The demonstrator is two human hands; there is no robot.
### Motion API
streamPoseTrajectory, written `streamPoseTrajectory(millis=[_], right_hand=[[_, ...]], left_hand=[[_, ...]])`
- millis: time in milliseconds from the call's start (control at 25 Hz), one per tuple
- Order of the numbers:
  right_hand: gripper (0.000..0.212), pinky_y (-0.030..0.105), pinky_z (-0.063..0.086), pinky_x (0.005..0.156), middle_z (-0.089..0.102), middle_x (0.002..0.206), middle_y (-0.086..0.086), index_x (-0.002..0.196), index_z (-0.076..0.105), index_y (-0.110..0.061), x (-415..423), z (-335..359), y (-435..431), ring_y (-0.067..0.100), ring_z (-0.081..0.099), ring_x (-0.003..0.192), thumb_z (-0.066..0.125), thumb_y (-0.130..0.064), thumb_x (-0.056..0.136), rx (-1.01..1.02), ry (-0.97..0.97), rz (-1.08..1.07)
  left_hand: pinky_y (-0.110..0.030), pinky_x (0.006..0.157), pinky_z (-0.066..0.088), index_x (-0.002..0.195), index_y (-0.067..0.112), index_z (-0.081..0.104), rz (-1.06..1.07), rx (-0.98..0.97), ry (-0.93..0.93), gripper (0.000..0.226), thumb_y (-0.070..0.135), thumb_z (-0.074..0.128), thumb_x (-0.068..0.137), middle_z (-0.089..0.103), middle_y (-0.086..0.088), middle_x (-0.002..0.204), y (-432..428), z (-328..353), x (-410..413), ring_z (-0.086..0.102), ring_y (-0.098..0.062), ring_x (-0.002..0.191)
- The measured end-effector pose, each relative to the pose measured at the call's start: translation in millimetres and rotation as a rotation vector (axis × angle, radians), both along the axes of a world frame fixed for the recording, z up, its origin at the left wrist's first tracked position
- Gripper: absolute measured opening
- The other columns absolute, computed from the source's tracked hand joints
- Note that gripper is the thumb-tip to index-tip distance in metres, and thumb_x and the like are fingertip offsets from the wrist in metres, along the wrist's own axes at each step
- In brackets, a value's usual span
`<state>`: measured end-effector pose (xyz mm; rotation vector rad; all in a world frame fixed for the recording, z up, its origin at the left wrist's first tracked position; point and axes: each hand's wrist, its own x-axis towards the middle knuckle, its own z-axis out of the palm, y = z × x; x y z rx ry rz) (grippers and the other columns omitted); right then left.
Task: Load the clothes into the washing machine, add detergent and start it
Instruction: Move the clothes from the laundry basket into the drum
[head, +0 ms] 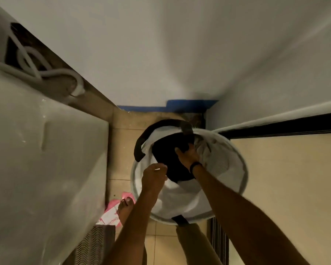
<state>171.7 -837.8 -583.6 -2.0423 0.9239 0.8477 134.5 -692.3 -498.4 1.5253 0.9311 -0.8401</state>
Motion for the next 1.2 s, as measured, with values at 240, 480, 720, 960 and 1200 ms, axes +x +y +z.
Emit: streamPoseTrajectory(millis=[240,480,720,960,1200], right_hand=[[0.042,0.040,0.045,0.097,0.062,0.124,0.019,0.127,0.057,-0.009,36.7,-72.1,4.3,0.036,0.057,0.116,0.056,-0.036,0.094,0.053,-0.016,-0.036],[0.039,0.043,0.050,0.069,0.060,0.073,0.023,0.071,0.061,-0.007,-25.3,72.8,8.5,0.034,0.058,0.071,0.046,-0.033,0.095,0.143,-0.344,-0.496],[0.027,0.031,0.050,0.061,0.058,0.069,0.007,0.080,0.063,-0.009,-115.5,298.6,9.0,0.022,0.057,0.062,0.052,-0.032,0.087,1.232,-0.231,-0.953],[0.020,0.020,0.052,0.060,0.064,0.067,-0.007,0.068,0.059,-0.015,-139.9,419.7,-11.2,0.008,0.061,0.060,0.060,-0.018,0.087,1.036,-0.548,-0.843],[0.031,0.024,0.047,0.064,0.057,0.084,-0.003,0.092,0.057,-0.017,-117.7,461.3,-5.1,0.017,0.056,0.077,0.066,-0.046,0.086,0.229,-0.385,-0.765]], left_hand=[[-0.018,0.056,0.054,0.109,-0.001,0.062,0.091,0.002,0.084,0.018,-0.002,0.047,0.100,0.063,-0.017,0.105,1.8,-58.5,8.3,0.062,-0.021,0.077],[-0.043,0.089,0.054,0.137,0.022,0.046,-0.200,0.121,0.064,0.056,0.012,0.071,0.087,0.063,-0.016,0.121,6.7,-5.5,-4.0,0.065,-0.034,0.102],[-0.045,0.108,0.041,0.151,0.032,0.032,-0.614,0.259,-0.116,0.079,0.057,0.067,0.085,0.039,-0.004,0.150,-6.4,83.0,-14.7,0.042,-0.027,0.133],[-0.036,0.090,0.056,0.121,0.008,0.061,-0.368,-0.152,-0.183,0.027,0.016,0.045,0.101,0.059,-0.009,0.111,-16.8,181.8,-31.7,0.058,-0.033,0.112],[-0.027,0.072,0.053,0.142,0.009,0.048,0.135,-0.445,-0.067,0.042,0.013,0.044,0.100,0.062,-0.017,0.131,-0.9,372.5,-16.0,0.063,-0.032,0.114]])
